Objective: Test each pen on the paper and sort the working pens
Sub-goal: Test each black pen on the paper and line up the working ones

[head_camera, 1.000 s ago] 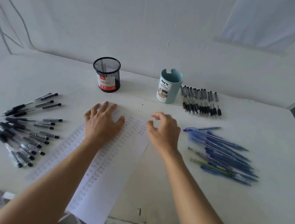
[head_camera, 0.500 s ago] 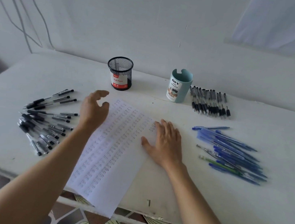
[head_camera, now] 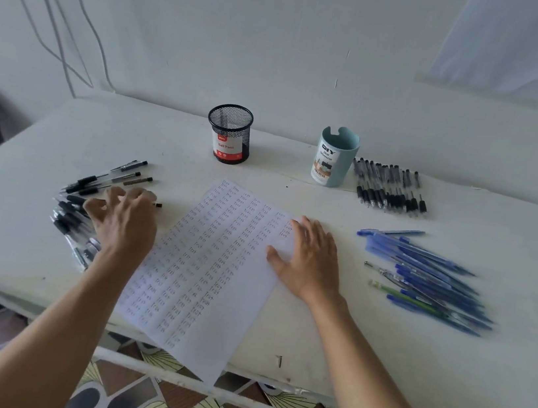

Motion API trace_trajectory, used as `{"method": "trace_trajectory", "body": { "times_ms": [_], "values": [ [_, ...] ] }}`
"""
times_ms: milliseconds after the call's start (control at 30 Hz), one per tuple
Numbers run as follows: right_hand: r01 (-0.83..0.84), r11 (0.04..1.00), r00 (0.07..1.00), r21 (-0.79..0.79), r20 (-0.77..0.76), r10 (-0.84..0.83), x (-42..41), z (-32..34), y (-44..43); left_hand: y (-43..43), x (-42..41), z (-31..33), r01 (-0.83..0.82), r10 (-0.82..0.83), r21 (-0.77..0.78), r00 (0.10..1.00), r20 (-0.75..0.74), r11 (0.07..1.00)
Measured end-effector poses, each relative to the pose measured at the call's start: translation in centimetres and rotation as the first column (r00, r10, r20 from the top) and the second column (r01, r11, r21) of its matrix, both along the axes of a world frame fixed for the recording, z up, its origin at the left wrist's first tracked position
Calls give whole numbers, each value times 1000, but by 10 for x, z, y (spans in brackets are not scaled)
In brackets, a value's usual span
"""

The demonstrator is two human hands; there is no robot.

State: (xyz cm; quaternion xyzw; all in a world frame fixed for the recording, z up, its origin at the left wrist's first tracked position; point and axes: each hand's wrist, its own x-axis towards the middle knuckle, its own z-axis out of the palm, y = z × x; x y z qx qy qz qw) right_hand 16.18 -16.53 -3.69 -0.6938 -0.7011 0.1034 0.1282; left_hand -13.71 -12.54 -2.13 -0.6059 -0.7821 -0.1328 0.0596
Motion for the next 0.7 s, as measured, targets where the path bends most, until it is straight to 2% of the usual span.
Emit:
{"method": "trace_trajectory", "body": {
  "times_ms": [100, 200, 267, 333, 400, 500, 600, 633, 700],
  "values": [
    [1, 1000, 1000, 1, -2, -1, 0, 0, 0, 1, 7, 3, 210, -220, 256, 976, 9, 944],
    [5, 1000, 1000, -12, -10, -5, 0, -1, 0, 6, 27, 9, 436, -463, 437, 885, -48, 787],
    [9, 1000, 1000, -16, -22, -10, 0, -1, -1, 6, 48, 18, 491, -595, 492, 801, 70, 719],
    [10, 1000, 999, -14, -35, -11, 0, 0, -2, 2, 71, 32, 461, -688, 555, 655, 314, 693],
    [5, 1000, 999, -10, -37, -5, 0, 1, -2, -3, 91, 46, 365, -674, 570, 477, 564, 736],
    [9, 1000, 999, -4, -33, -9, 0, 2, -3, -5, 115, 60, 218, -561, 520, 227, 796, 826],
    [-7, 1000, 1000, -19, -17, 7, 0, 3, -3, -3, 124, 64, 196, -367, 391, -147, 918, 899],
    [-11, 1000, 1000, -24, -25, 10, 1, 4, -3, -2, 125, 67, 209, -310, 354, -216, 926, 912],
    [-22, 999, 998, -37, -58, 20, 3, 7, -2, 1, 128, 70, 205, -246, 302, -262, 933, 931]
  ]
}}
